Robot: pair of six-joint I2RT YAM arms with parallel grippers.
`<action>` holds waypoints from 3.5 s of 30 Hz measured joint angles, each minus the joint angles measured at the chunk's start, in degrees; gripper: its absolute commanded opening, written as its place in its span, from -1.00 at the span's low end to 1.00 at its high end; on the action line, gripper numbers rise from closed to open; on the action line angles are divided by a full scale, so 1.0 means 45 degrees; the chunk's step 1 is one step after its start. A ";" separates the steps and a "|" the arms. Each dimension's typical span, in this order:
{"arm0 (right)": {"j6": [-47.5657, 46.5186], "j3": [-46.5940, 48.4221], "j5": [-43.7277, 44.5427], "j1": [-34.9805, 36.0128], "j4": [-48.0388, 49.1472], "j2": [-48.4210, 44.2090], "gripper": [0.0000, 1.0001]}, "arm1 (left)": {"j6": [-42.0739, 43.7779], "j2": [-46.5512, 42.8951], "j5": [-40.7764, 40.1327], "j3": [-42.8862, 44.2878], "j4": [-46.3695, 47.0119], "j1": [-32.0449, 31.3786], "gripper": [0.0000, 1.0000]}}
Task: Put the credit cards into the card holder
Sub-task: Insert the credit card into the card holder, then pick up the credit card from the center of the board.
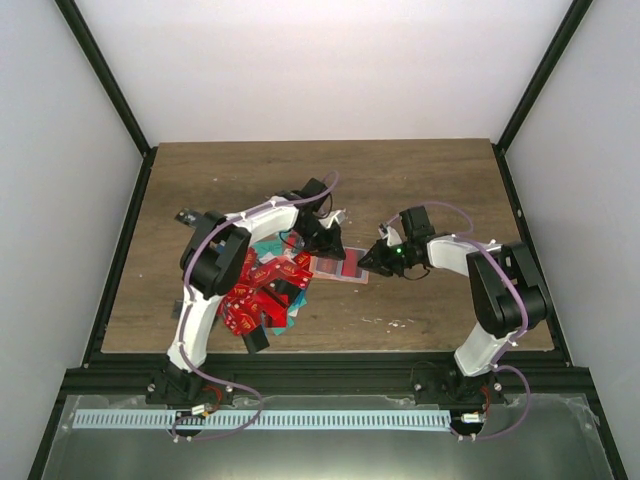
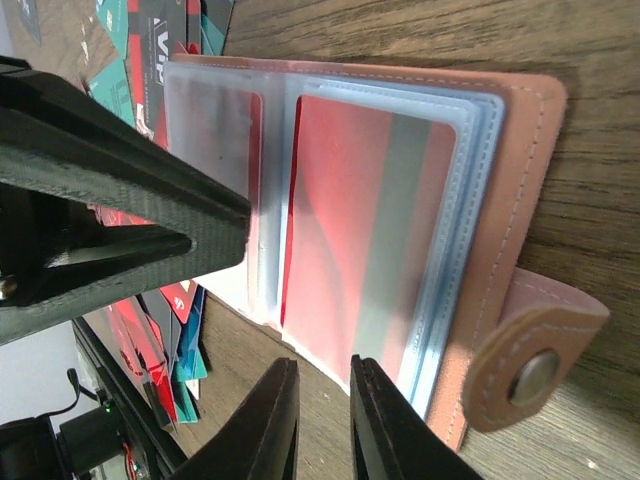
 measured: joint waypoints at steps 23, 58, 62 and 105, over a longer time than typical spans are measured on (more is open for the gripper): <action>0.0325 0.0185 0.0121 -0.0117 0.0005 0.0597 -0.47 | 0.0423 0.0359 0.0107 0.0500 -0.0597 -0.0083 -0.91; 0.0287 0.0471 -0.0549 -0.0117 0.0350 0.0801 -0.49 | 0.0933 0.0831 -0.0049 0.0646 -0.0865 -0.0180 -0.92; 0.0272 0.0471 -0.0831 -0.0117 0.0437 0.0865 -0.49 | 0.0918 0.0826 -0.0034 0.0646 -0.0865 -0.0180 -0.92; 0.0787 0.6941 -0.2448 0.2482 -0.1486 0.1462 -0.15 | -0.0262 -0.9568 -0.2773 -0.6795 -0.1205 0.4148 -0.50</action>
